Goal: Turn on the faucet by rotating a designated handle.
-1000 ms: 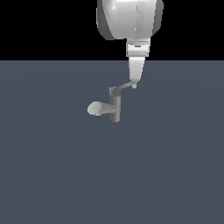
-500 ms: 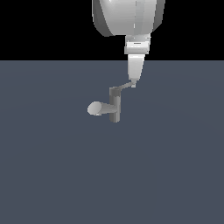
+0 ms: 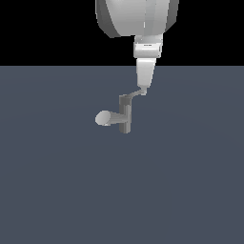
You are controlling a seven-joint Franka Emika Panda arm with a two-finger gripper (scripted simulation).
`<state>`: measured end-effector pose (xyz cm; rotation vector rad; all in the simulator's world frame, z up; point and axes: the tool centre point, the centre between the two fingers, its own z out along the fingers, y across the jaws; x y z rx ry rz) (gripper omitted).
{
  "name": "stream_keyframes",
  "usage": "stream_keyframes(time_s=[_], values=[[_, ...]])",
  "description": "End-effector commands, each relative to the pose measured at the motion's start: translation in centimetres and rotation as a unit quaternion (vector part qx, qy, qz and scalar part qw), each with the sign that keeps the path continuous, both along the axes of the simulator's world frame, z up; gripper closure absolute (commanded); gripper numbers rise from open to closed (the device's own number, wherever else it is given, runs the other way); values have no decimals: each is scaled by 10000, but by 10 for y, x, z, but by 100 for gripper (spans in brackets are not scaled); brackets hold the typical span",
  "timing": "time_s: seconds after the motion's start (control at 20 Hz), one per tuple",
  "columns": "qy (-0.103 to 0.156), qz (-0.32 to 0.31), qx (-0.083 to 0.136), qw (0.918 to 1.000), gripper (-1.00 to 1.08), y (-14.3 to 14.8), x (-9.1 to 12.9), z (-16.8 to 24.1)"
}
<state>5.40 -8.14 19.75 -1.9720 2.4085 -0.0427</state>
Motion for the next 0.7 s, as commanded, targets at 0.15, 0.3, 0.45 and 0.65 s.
stream_keyframes(time_s=[0.15, 0.3, 0.45, 0.65], values=[[119, 20, 18, 9999, 108, 18, -20, -9], [140, 11, 18, 9999, 108, 25, -28, -11], [162, 1, 17, 9999, 108, 32, -37, -13], [191, -11, 16, 9998, 108, 41, -48, -15]])
